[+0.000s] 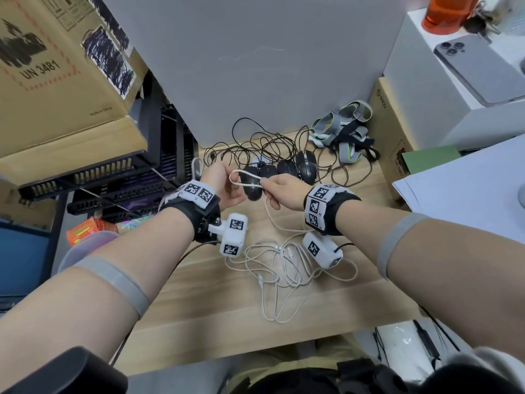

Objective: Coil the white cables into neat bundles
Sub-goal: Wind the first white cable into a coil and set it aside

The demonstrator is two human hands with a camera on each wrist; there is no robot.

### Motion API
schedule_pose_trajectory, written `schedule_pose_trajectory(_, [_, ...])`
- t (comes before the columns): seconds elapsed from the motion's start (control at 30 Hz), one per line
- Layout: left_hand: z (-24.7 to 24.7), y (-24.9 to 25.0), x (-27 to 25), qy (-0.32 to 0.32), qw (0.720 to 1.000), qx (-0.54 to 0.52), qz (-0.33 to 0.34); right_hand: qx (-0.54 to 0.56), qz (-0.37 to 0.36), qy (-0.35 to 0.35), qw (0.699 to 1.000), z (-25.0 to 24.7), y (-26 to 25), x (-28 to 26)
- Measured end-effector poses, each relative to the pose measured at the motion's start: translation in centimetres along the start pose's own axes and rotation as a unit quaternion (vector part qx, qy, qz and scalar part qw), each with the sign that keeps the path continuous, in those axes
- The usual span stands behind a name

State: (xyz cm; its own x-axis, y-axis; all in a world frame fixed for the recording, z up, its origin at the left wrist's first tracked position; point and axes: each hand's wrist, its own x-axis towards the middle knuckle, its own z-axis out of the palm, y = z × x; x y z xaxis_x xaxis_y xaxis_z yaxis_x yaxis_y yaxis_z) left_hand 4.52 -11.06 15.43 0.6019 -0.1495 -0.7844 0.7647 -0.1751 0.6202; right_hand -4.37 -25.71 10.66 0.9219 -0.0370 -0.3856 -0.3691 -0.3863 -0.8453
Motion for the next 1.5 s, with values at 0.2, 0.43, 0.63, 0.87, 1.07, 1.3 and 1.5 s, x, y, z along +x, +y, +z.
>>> schedule_pose_trajectory(0.2, [-0.1, -0.5, 0.6, -0.005, 0.891, 0.413, 0.188, -0.114, 0.027, -0.063, 0.991, 0.1, -0.8, -0.6])
schedule_pose_trajectory(0.43, [1.4, -2.8, 0.0, -0.182, 0.777, 0.575, 0.181, -0.057, 0.082, -0.101, 0.990, 0.2, -2.4, -1.2])
schedule_pose_trajectory(0.63, [-0.2, -3.5, 1.7, -0.078, 0.835, 0.508, 0.196, 0.111, 0.113, -0.043, 0.986, -0.7, -0.2, -0.8])
schedule_pose_trajectory(0.87, [0.7, -4.1, 1.0, -0.151, 0.939, 0.297, 0.086, 0.208, 0.110, -0.010, 0.972, 0.1, -0.1, -0.9])
schedule_pose_trajectory(1.07, [1.4, -4.7, 1.1, -0.131, 0.940, 0.306, 0.076, 0.220, 0.066, 0.035, 0.973, 0.7, 0.5, -0.8])
schedule_pose_trajectory(1.3, [2.9, -5.1, 1.3, -0.103, 0.932, 0.327, 0.116, 0.198, 0.088, 0.017, 0.976, 1.9, 0.6, -0.5])
schedule_pose_trajectory(1.5, [2.9, -5.3, 1.8, -0.111, 0.887, 0.409, 0.183, 0.181, 0.090, -0.012, 0.979, 1.9, 1.4, -1.4])
